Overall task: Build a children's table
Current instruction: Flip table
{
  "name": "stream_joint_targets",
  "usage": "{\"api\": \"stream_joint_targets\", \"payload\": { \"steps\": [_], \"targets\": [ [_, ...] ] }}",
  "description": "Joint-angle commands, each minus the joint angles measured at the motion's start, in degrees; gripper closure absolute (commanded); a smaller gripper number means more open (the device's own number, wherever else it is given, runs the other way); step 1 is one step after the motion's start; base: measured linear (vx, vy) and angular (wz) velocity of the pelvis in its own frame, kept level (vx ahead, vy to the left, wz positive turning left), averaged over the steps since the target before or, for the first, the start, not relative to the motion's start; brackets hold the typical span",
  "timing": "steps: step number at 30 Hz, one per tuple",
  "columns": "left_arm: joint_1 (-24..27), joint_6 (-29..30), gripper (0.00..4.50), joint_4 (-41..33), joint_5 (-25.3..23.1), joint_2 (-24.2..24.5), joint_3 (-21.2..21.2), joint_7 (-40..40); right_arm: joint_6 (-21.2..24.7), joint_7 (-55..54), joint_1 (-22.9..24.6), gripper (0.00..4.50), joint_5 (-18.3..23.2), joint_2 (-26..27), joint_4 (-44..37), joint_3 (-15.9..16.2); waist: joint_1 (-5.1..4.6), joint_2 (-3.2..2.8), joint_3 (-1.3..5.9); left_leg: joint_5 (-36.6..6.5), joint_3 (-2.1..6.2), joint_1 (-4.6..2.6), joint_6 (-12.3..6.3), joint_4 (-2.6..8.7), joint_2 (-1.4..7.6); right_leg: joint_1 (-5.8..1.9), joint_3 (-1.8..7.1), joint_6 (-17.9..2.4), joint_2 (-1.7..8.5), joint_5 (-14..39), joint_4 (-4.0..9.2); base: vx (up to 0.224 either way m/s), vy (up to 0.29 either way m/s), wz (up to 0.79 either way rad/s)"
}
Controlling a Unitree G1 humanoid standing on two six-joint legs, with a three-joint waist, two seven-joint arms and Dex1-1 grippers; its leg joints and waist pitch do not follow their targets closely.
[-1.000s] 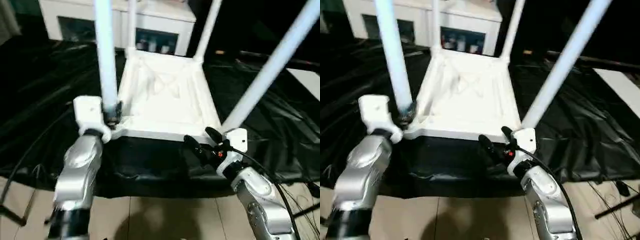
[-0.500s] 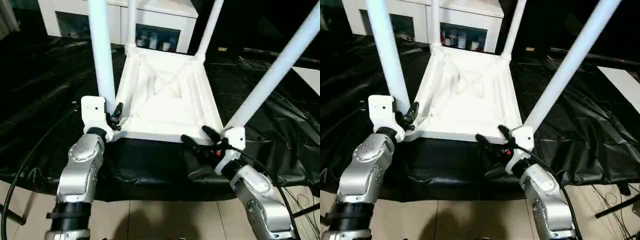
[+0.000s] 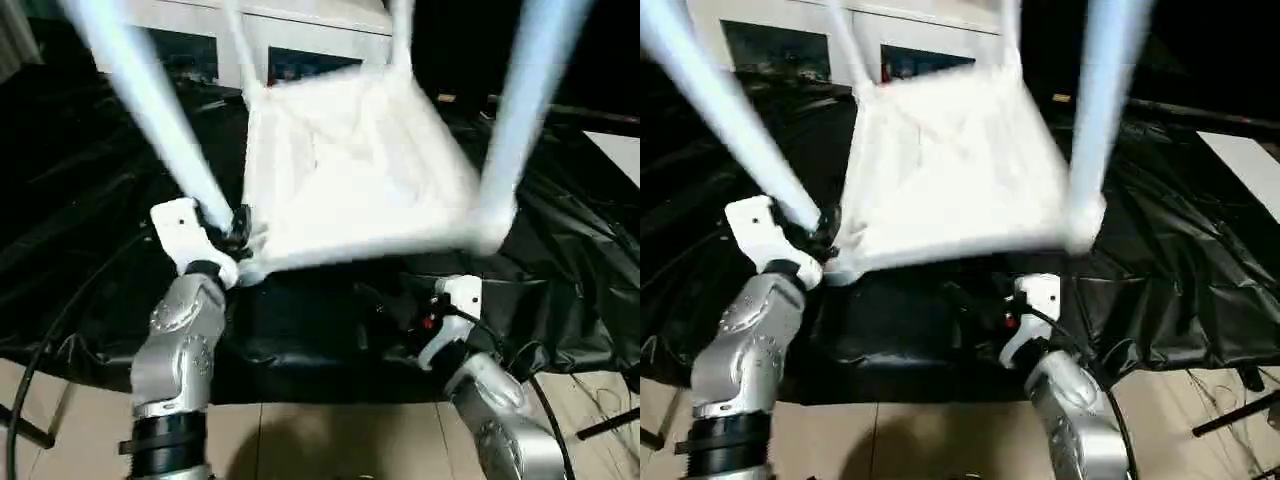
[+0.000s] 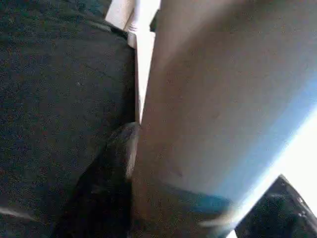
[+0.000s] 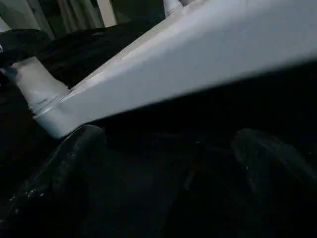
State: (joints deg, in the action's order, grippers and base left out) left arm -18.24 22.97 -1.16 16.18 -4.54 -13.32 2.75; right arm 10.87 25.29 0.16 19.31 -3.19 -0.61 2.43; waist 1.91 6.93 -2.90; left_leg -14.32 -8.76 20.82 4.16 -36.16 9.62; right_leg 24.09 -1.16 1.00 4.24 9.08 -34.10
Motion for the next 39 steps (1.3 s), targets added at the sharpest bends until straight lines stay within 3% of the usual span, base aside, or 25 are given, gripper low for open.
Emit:
{"api": "stream_joint_targets", "payload": {
  "steps": [1,2,3,5,6,7,9,11,12,14,17,18,19,20,23,25,27,30,39],
  "targets": [
    [-1.42,1.71,2.29,0.31,2.62,-1.35,0.3,0.68,0.35,-0.62,-2.38,0.0,2.1,0.8,1.86,-2.53,0.01,-0.79,2.67,-7.87,0.73,0.19,-2.82,5.79,2.83,-2.25,1.56,-8.06,2.91,14.89,3.61,0.0,0.0,0.0],
    [-1.44,1.77,2.3,0.3,2.63,-1.38,0.31,0.69,0.34,-0.66,-2.53,0.0,2.2,0.87,1.99,-2.63,-0.1,-0.66,2.7,-7.95,0.74,0.2,-2.81,5.8,2.82,-2.25,1.54,-8.14,2.88,14.71,3.59,0.0,0.0,0.0],
    [-2.04,2.37,2.31,0.51,2.76,-1.54,0.38,0.71,0.5,-1.04,-5.44,0.0,4.64,2.25,4.53,-4.74,0.04,-0.59,2.7,-7.73,0.64,0.05,-2.84,5.71,2.8,-2.19,1.55,-8.26,2.87,14.31,3.59,0.0,0.0,0.0],
    [-2.5,2.59,2.31,0.84,2.82,-1.43,0.4,0.78,0.64,-1.1,-7.15,0.0,6.33,3.1,5.99,-6.01,0.13,-0.91,3.11,-5.1,0.64,0.07,-3.37,5.49,2.73,-2.52,1.52,-9.57,2.92,10.41,3.06,0.0,0.0,0.0],
    [-3.05,2.78,2.31,1.24,3.16,-1.22,0.26,0.71,0.52,-1.13,-9.42,0.0,8.46,4.25,7.99,-7.59,0.32,-1.35,3.16,-3.47,0.46,-0.17,-3.95,5.26,2.69,-2.39,1.58,-10.43,2.91,7.98,2.76,0.0,0.0,0.0],
    [-3.15,2.78,2.31,1.36,3.24,-1.18,0.22,0.7,0.47,-1.13,-9.85,0.0,8.79,4.43,8.4,-7.85,0.26,-1.24,3.17,-2.93,0.35,-0.19,-4.24,5.23,2.68,-2.38,1.55,-10.93,2.84,7.15,2.77,0.0,0.0,0.0],
    [-3.81,2.72,2.31,2.15,3.81,-0.89,0.12,0.57,0.26,-2.11,-13.47,0.0,10.56,5.55,12.44,-9.88,0.6,-1.61,3.49,0.93,0.18,-0.41,-5.32,4.85,2.58,-2.57,1.43,-12.75,2.74,2.04,2.11,0.0,0.0,0.0],
    [-3.98,2.7,2.31,2.38,3.95,-0.85,0.13,0.59,0.55,-3.11,-15.24,0.0,10.83,5.83,14.7,-10.68,0.38,-1.44,3.34,-0.5,0.1,-0.12,-5.21,5.12,2.61,-2.74,1.32,-13.35,2.79,3.53,2.19,0.0,0.0,0.0],
    [-4.36,2.8,2.31,2.63,3.95,-1.0,-0.12,0.71,1.23,-4.25,-18.33,0.0,11.45,6.32,18.69,-11.95,0.25,-0.83,3.32,-1.61,0.15,0.17,-4.72,5.22,2.59,-3.02,1.3,-12.97,2.93,5.74,2.29,0.0,0.0,0.0],
    [-4.55,2.88,2.31,2.69,3.88,-1.06,-0.25,0.77,1.86,-3.92,-20.3,0.0,13.04,6.99,20.86,-13.01,0.15,-1.1,3.31,-3.99,0.1,0.13,-3.91,5.29,2.62,-2.93,1.37,-12.06,3.08,9.37,2.55,0.0,0.0,0.0],
    [-4.59,3.06,2.31,2.6,4.15,-1.16,-0.3,0.99,1.94,-3.74,-23.72,0.0,15.21,7.97,25.03,-15.18,0.12,-0.88,3.36,-3.52,-0.01,0.1,-3.79,5.22,2.66,-2.75,1.41,-11.45,3.11,9.25,2.5,0.0,0.0,0.0],
    [-4.5,3.14,2.31,2.43,4.33,-1.31,-0.26,1.09,1.15,-4.07,-26.04,0.0,16.84,8.49,27.95,-17.04,0.23,-0.49,3.4,-3.29,-0.17,0.05,-4.02,5.09,2.65,-2.63,1.44,-11.42,3.12,9.4,2.51,0.0,0.0,0.0],
    [-4.47,3.16,2.31,2.4,4.44,-1.37,-0.26,1.15,0.68,-4.17,-27.16,0.0,17.64,8.68,29.44,-17.91,0.1,-0.54,3.45,-3.09,-0.1,0.25,-4.15,5.08,2.57,-2.7,1.47,-11.59,3.15,9.33,2.35,0.0,0.0,0.0],
    [-4.39,3.2,2.31,2.28,4.56,-1.43,-0.26,1.21,0.17,-4.25,-28.64,0.0,18.75,8.83,31.36,-19.09,0.17,-0.09,3.52,-2.38,-0.27,0.36,-4.57,4.91,2.51,-2.62,1.47,-11.51,3.06,9.05,2.3,0.0,0.0,0.0],
    [-4.11,3.24,2.31,1.88,4.81,-1.53,-0.14,1.24,-0.56,-4.38,-31.78,0.0,19.21,8.35,36.0,-20.58,0.33,-0.37,3.44,-2.71,-0.55,0.13,-4.86,4.84,2.53,-2.26,1.44,-11.53,2.97,10.25,2.4,0.0,0.0,0.0],
    [-3.8,3.71,2.31,1.35,5.1,-1.61,-0.21,1.41,-1.21,-2.97,-34.51,0.0,18.43,8.03,40.06,-21.06,0.48,-0.09,3.55,-1.51,-0.71,0.06,-5.43,4.69,2.55,-2.23,1.41,-11.93,2.91,8.79,2.21,0.0,0.0,0.0],
    [-3.58,4.06,2.31,0.94,5.32,-1.76,-0.15,1.66,-1.6,-2.18,-36.07,0.0,18.26,7.88,42.33,-21.39,0.68,-0.09,3.69,0.51,-0.95,-0.21,-6.52,4.43,2.6,-2.02,1.36,-13.22,2.78,5.67,1.8,0.0,0.0,0.0],
    [-3.03,4.68,2.31,-0.03,5.85,-1.71,-0.18,2.07,-2.3,-2.18,-38.01,0.0,18.8,7.69,45.29,-22.66,1.04,0.12,3.48,1.36,-1.03,-0.1,-7.46,4.45,2.76,-2.02,1.3,-13.91,2.88,5.27,1.65,0.0,0.0,0.0],
    [-2.34,5.87,2.31,-1.65,7.37,-2.11,0.22,3.87,-2.38,0.27,-39.14,0.0,18.55,6.4,49.27,-23.6,1.67,0.24,3.07,0.65,-1.01,-0.17,-6.71,4.62,2.8,-1.99,1.28,-13.29,2.85,6.54,1.81,0.0,0.0,0.0]
  ]
}}
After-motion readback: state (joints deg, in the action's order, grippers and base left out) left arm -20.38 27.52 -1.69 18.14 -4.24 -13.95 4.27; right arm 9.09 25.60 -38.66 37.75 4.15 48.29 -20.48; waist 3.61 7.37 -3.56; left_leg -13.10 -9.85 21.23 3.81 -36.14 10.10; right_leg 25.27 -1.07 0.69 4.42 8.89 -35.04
